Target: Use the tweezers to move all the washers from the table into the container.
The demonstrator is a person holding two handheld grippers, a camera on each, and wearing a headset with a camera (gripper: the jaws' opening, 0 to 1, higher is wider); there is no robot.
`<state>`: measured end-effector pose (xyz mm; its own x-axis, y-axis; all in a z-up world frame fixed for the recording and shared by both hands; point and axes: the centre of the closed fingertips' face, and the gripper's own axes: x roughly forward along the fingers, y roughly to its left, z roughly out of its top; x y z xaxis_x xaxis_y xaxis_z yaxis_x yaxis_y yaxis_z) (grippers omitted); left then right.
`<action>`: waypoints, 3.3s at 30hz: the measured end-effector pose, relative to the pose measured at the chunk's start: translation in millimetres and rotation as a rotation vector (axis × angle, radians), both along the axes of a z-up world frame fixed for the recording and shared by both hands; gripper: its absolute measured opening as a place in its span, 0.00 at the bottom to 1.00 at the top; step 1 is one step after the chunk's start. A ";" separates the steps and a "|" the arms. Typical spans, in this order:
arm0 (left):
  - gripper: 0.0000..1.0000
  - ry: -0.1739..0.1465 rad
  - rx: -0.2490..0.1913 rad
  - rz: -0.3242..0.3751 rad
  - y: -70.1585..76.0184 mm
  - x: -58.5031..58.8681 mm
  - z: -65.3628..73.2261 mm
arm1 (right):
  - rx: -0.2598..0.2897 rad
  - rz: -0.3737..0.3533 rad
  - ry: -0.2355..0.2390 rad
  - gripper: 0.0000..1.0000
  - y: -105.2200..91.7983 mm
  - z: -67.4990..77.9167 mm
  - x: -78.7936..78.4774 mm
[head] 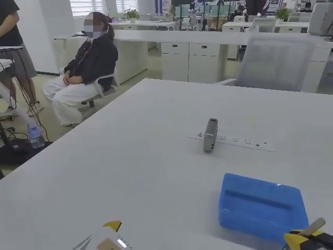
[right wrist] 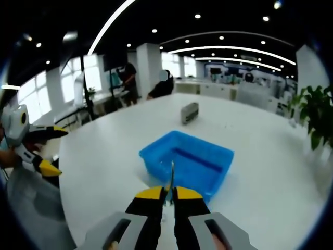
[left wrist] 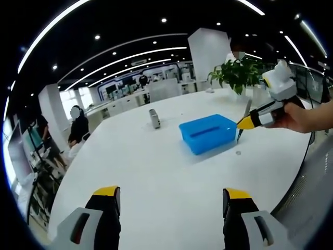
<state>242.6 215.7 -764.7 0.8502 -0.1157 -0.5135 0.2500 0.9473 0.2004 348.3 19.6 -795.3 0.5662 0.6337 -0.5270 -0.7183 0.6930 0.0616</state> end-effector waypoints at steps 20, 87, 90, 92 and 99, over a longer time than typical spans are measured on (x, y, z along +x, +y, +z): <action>0.82 0.005 0.007 0.005 2.0 0.0 -1.2 | -0.052 0.009 0.046 0.04 -2.2 -24.3 -1.3; 0.80 0.000 0.002 0.013 3.7 0.7 -0.5 | -0.166 0.008 -0.036 0.02 8.6 -15.3 81.6; 0.80 0.002 0.002 0.016 4.1 0.6 -0.7 | -0.169 0.004 -0.017 0.02 7.0 -21.5 79.2; 0.80 0.004 -0.001 0.016 4.2 0.6 -0.9 | -0.162 -0.002 -0.011 0.03 5.6 -22.3 78.1; 0.80 0.000 -0.002 0.014 3.5 0.3 0.4 | -0.163 0.004 -0.002 0.03 6.6 -20.3 78.7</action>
<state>243.0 219.2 -764.4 0.8520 -0.1045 -0.5130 0.2362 0.9512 0.1986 427.0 26.2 -815.6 0.5649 0.5421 -0.6221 -0.7210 0.6910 -0.0525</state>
